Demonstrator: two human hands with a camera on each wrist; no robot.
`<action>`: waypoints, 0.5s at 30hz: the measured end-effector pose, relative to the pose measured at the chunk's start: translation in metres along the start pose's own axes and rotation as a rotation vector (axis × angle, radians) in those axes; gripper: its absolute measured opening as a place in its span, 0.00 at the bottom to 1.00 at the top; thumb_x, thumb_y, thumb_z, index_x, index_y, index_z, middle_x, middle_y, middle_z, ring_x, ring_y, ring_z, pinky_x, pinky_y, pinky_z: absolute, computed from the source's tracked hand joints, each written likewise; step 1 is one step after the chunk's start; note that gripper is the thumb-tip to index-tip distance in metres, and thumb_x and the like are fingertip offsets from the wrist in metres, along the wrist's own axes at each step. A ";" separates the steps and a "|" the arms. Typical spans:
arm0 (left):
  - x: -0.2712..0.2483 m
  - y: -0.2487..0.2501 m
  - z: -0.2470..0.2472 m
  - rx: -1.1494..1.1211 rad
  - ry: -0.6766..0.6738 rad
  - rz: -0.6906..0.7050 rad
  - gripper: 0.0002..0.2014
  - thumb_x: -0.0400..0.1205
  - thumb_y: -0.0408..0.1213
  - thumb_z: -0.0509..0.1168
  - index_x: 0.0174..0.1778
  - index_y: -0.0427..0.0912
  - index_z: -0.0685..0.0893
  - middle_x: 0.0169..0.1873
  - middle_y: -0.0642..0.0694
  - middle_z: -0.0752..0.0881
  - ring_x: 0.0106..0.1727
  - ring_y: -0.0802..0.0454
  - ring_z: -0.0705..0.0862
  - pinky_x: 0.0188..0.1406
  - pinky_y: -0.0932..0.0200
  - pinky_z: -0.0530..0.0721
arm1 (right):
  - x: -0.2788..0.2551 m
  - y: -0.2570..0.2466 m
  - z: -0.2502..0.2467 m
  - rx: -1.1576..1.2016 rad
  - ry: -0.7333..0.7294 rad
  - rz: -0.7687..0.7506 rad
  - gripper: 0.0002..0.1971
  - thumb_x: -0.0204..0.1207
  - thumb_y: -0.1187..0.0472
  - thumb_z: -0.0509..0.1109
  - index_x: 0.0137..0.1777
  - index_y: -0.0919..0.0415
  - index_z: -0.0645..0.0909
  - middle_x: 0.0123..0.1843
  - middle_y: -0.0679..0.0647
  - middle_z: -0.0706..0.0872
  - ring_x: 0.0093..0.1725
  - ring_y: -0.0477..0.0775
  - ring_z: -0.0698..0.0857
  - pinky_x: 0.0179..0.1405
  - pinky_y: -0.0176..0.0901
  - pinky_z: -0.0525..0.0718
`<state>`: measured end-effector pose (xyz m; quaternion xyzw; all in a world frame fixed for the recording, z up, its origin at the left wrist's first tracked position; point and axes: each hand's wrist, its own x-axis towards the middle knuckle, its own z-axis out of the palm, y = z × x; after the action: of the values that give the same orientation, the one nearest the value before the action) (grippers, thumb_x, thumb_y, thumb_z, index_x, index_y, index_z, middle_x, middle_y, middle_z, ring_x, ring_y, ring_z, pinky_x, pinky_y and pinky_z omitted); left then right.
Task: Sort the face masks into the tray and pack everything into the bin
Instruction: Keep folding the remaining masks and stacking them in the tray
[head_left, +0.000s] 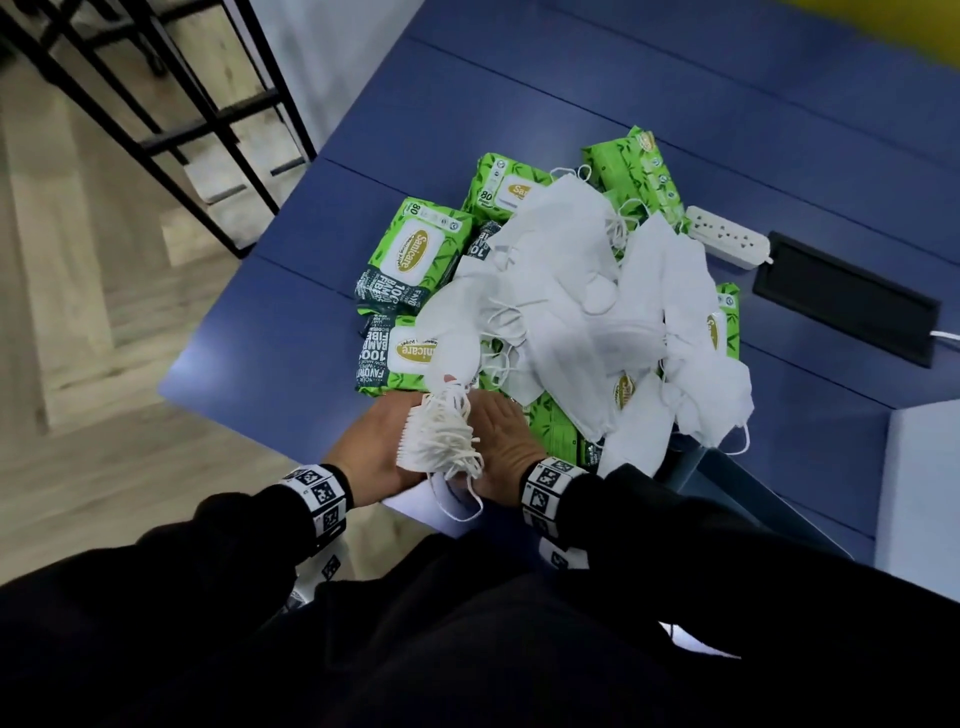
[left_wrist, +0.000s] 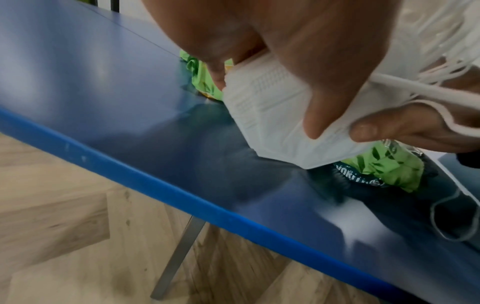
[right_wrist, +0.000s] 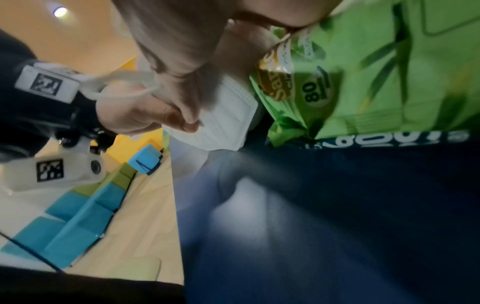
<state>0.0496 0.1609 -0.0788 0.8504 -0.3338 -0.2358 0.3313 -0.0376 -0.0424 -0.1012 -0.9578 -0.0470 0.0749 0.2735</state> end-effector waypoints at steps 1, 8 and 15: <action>0.000 0.002 0.001 -0.013 0.014 0.004 0.36 0.72 0.54 0.81 0.73 0.54 0.72 0.62 0.46 0.81 0.62 0.49 0.79 0.60 0.51 0.81 | 0.002 0.000 0.001 0.003 -0.013 0.000 0.51 0.62 0.40 0.76 0.83 0.64 0.64 0.73 0.60 0.74 0.70 0.63 0.72 0.72 0.60 0.74; 0.004 -0.008 0.002 0.055 -0.059 -0.053 0.44 0.67 0.60 0.82 0.75 0.47 0.72 0.63 0.47 0.79 0.63 0.46 0.80 0.63 0.47 0.82 | 0.009 -0.004 -0.001 0.007 -0.086 0.056 0.50 0.67 0.40 0.74 0.87 0.60 0.61 0.82 0.57 0.71 0.81 0.59 0.69 0.79 0.57 0.67; 0.009 0.001 -0.006 0.018 -0.095 -0.101 0.37 0.71 0.62 0.76 0.71 0.48 0.72 0.60 0.48 0.83 0.59 0.44 0.85 0.52 0.55 0.80 | 0.013 -0.011 -0.019 0.118 -0.211 0.181 0.40 0.74 0.51 0.72 0.86 0.57 0.63 0.76 0.62 0.79 0.72 0.66 0.81 0.69 0.57 0.81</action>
<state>0.0586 0.1562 -0.0756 0.8569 -0.3080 -0.2893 0.2953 -0.0220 -0.0411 -0.0804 -0.9272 0.0154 0.2020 0.3152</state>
